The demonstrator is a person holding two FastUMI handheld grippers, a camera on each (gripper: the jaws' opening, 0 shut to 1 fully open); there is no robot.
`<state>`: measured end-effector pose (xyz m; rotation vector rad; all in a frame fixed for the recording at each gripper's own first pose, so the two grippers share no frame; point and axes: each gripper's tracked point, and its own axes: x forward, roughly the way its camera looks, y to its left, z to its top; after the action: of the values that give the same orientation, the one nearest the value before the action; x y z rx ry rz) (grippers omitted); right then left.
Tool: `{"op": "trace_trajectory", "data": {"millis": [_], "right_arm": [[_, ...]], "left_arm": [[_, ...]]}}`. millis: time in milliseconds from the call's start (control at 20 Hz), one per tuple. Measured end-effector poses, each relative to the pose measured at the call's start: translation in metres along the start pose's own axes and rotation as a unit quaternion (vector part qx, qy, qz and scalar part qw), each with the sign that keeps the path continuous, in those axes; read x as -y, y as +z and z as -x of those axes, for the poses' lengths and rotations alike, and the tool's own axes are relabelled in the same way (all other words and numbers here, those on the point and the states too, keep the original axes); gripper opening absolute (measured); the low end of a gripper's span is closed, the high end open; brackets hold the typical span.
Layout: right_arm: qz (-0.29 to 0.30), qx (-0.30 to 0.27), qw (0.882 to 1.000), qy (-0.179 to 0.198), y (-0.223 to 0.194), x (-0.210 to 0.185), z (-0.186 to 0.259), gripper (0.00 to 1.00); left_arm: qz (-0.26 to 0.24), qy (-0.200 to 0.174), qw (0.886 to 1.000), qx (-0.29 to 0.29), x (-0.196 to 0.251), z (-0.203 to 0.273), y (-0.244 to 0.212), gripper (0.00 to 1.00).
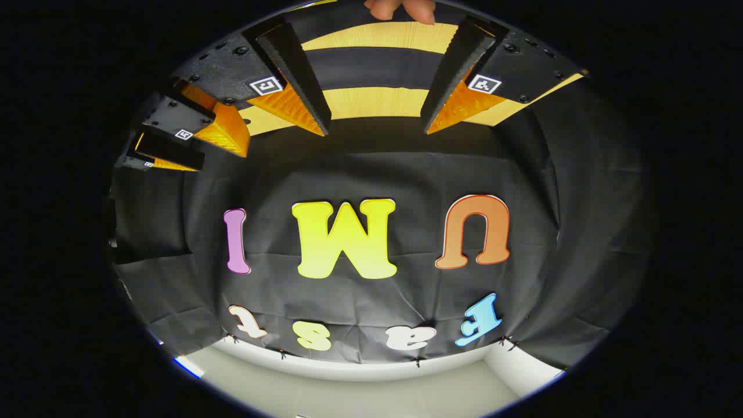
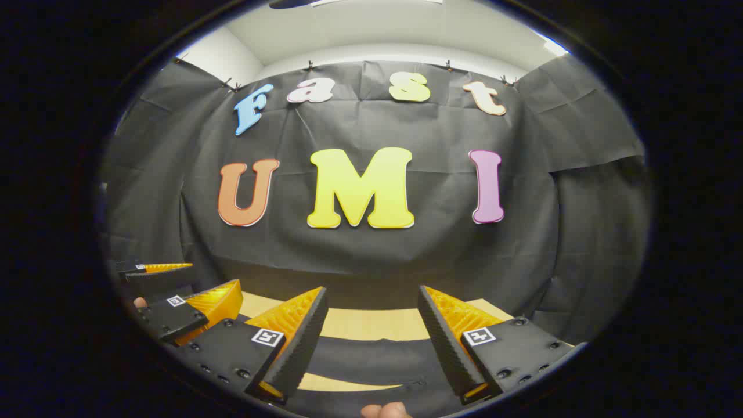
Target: Grasp the waist and the cuffs of the jeans and fold them to make the two legs overlap; first hold the waist and fold one-third of the jeans toward the cuffs, then hold the cuffs and fold the remaining one-third in the same direction to finish folding.
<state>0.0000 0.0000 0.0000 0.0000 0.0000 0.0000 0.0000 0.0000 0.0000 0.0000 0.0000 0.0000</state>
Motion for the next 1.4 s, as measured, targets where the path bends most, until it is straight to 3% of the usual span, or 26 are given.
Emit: {"op": "trace_trajectory", "data": {"millis": [50,600,750,800,900,1000,1050,1150,1200,1300,1400], "right_arm": [[0.003,0.002,1.000,0.001,0.002,0.000,0.002,0.94],[0.013,0.001,1.000,0.002,0.001,-0.001,0.003,0.98],[-0.006,-0.004,1.000,0.006,0.002,0.007,0.003,0.96],[-0.017,-0.014,1.000,0.008,-0.001,0.017,0.002,0.96],[-0.017,-0.035,0.999,-0.003,-0.013,0.040,0.005,0.94],[-0.006,-0.055,0.998,-0.015,-0.026,0.061,0.004,0.94],[-0.001,-0.063,0.998,-0.019,-0.032,0.070,0.004,0.94],[0.007,-0.078,0.997,-0.027,-0.041,0.084,0.005,0.94],[0.010,-0.085,0.996,-0.031,-0.044,0.089,0.005,0.94],[0.016,-0.095,0.995,-0.036,-0.049,0.097,0.005,0.94],[0.020,-0.100,0.994,-0.038,-0.051,0.101,0.005,0.94]], "left_arm": [[0.003,0.004,1.000,0.001,-0.003,-0.001,0.002,0.99],[0.002,0.015,1.000,-0.006,-0.011,0.000,-0.007,1.00],[0.051,0.016,0.998,-0.034,-0.020,0.002,-0.017,1.00],[0.100,0.018,0.992,-0.073,-0.032,0.010,-0.034,0.99],[0.205,0.050,0.967,-0.143,-0.057,0.044,-0.070,1.00],[0.265,0.099,0.940,-0.188,-0.102,0.074,-0.103,0.99],[0.304,0.137,0.918,-0.217,-0.125,0.098,-0.128,0.99],[0.352,0.180,0.884,-0.249,-0.150,0.130,-0.160,0.99],[0.381,0.195,0.865,-0.261,-0.160,0.147,-0.172,0.99],[0.448,0.232,0.810,-0.298,-0.169,0.176,-0.201,0.99],[0.502,0.256,0.766,-0.311,-0.170,0.199,-0.216,0.99]]}}
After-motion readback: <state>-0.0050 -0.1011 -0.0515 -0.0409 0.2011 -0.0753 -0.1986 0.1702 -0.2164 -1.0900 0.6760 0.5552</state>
